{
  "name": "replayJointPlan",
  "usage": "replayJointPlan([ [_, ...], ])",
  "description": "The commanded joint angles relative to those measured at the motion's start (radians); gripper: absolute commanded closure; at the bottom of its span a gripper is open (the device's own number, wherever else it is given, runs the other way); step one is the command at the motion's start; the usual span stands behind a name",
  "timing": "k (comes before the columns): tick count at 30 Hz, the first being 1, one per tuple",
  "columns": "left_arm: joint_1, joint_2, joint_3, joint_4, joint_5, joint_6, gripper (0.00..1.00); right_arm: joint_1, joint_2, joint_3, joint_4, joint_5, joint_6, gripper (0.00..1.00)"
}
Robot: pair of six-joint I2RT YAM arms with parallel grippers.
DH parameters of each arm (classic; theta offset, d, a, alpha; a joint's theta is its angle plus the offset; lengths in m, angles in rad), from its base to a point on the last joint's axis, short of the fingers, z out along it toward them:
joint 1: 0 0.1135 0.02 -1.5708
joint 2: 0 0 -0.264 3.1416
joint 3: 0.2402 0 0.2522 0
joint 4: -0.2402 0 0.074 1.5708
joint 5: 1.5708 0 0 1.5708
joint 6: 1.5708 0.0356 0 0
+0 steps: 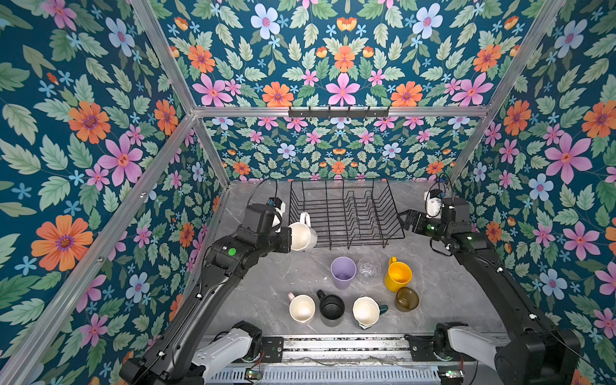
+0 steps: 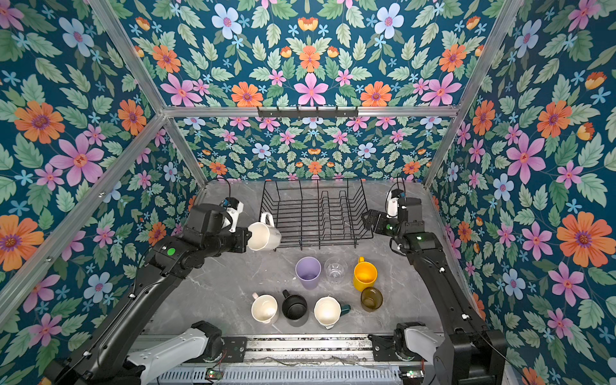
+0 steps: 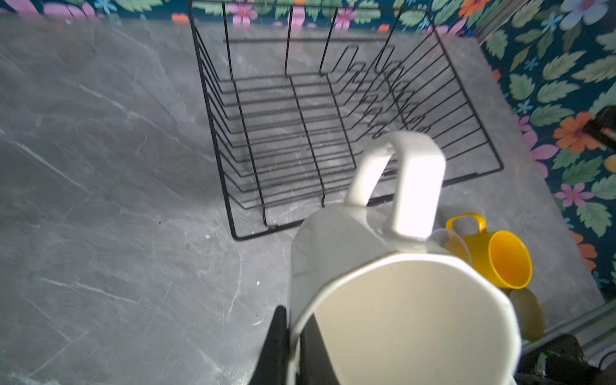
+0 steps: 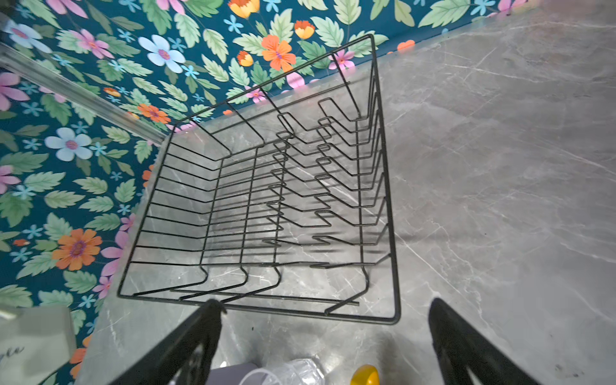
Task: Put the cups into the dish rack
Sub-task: 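Lift the cream mug over the rack with the left gripper while right gripper approaches, then grasp the cream mug's handle with the right gripper beside the left gripper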
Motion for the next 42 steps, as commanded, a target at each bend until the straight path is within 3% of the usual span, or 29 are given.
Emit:
replayJointPlan([
  [1,0.012,0.021,0.026,0.213,0.036,-0.004,1.00,0.002,-0.027,-0.007,0.090,-0.093,0.023,0.04],
  [6,0.088,0.068,-0.003,0.465,0.307,-0.092,1.00,0.001,-0.067,-0.008,0.137,-0.180,0.043,0.04],
  [11,0.188,0.075,-0.144,0.901,0.644,-0.305,1.00,0.001,-0.114,-0.069,0.330,-0.385,0.155,0.02],
  [13,0.201,0.093,-0.191,1.069,0.727,-0.395,1.00,0.001,-0.120,-0.095,0.439,-0.461,0.221,0.02],
  [19,0.201,0.161,-0.248,1.338,0.880,-0.554,1.00,0.023,-0.093,-0.132,0.736,-0.629,0.355,0.01],
  [23,0.199,0.197,-0.263,1.458,0.940,-0.650,1.00,0.090,-0.076,-0.099,0.748,-0.656,0.289,0.01],
  [34,0.178,0.226,-0.276,1.487,0.980,-0.671,1.00,0.189,-0.007,-0.031,0.846,-0.658,0.249,0.01],
  [42,0.166,0.234,-0.279,1.487,0.990,-0.674,1.00,0.272,0.049,0.028,0.795,-0.626,0.180,0.01],
])
